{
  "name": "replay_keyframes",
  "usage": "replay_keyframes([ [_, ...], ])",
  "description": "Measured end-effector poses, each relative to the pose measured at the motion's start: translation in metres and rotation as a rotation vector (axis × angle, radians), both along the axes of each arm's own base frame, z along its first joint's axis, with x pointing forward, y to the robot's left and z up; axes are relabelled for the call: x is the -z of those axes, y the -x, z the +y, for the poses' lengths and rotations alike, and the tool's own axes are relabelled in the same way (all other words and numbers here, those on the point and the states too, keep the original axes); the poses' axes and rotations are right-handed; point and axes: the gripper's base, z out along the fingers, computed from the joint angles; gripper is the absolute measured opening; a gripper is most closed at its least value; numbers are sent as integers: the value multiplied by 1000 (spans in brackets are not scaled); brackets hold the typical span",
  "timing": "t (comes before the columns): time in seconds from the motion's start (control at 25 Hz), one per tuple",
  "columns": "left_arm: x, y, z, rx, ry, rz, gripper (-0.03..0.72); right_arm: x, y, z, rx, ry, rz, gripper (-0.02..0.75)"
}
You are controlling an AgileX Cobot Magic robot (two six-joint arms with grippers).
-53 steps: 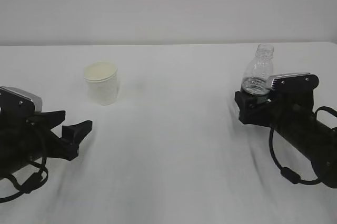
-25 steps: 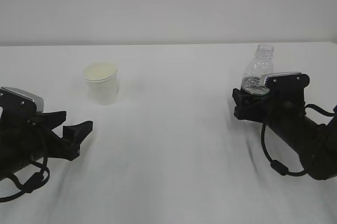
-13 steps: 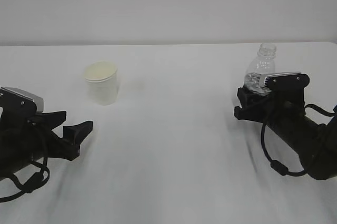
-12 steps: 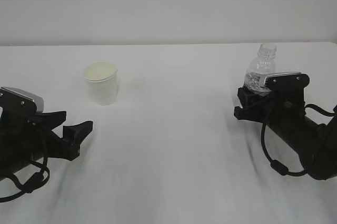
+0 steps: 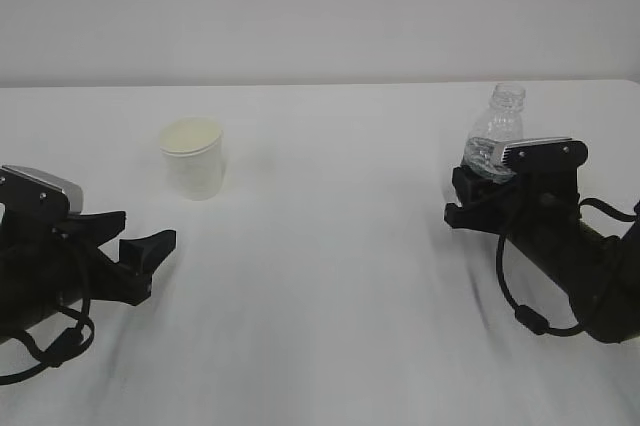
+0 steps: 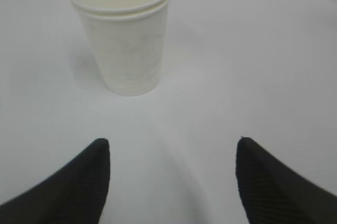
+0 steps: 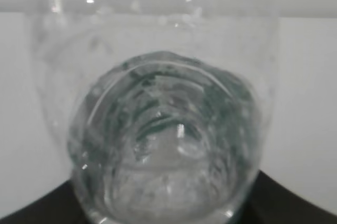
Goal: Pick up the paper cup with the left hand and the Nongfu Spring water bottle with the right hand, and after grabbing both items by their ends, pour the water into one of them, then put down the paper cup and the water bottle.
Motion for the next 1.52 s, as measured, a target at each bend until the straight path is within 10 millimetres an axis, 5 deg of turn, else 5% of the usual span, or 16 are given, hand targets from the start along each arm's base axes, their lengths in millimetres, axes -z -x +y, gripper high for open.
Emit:
replay_keyframes([
  [0.44, 0, 0, 0, -2, 0, 0, 533, -27, 19, -3, -24, 72, -27, 351],
  [1.2, -1, -2, 1, -18, 3, -4, 533, -70, 81, -13, -47, 75, -55, 347],
  [1.52, -8, -23, -2, -48, 22, -66, 666, -70, 87, -10, -102, 87, -54, 347],
])
